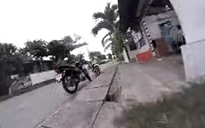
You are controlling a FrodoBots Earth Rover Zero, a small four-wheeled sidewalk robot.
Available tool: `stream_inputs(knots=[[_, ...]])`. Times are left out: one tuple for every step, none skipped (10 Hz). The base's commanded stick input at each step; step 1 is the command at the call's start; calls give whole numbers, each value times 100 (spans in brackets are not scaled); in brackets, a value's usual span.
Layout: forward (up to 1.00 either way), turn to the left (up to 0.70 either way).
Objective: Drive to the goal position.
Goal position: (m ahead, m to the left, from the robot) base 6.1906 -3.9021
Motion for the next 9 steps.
stream_inputs(knots=[[70, 27], [70, 27], [70, 27], [54, 21], [0, 0], [0, 0], [-8, 0], [-70, 0], [-70, 0]])
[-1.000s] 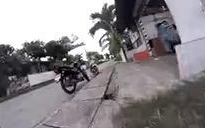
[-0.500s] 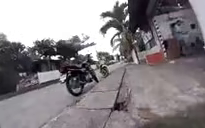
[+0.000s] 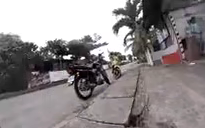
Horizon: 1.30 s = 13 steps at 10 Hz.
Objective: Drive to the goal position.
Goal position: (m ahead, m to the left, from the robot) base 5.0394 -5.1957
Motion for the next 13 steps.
stream_inputs(knots=[[-70, 0], [-70, 0], [-70, 0], [-70, 0], [-70, 0], [-70, 0], [-70, 0], [-70, 0], [-70, 0], [-70, 0], [-70, 0], [-70, 0], [-70, 0]])
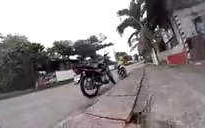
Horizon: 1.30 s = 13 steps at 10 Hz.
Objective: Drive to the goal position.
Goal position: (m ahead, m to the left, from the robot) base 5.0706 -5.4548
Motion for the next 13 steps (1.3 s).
stream_inputs(knots=[[-70, 0], [-70, 0], [-70, 0], [-70, 0], [-70, 0], [-70, 0], [-70, 0], [-45, 0], [0, 0], [0, 3], [0, 38], [70, 27], [70, 27]])
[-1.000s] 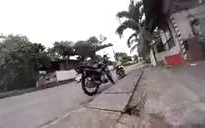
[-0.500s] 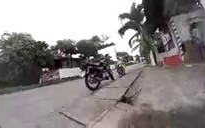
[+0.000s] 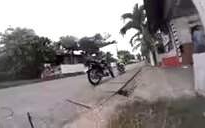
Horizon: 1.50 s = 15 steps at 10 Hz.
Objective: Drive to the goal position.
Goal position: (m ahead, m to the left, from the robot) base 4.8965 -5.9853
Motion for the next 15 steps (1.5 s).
stream_inputs(knots=[[70, 27], [70, 27], [70, 27], [70, 27], [70, 27], [70, 27], [70, 27], [70, 27], [70, 27], [70, 27], [70, 27], [70, 27], [70, 27], [70, 27], [70, 27]])
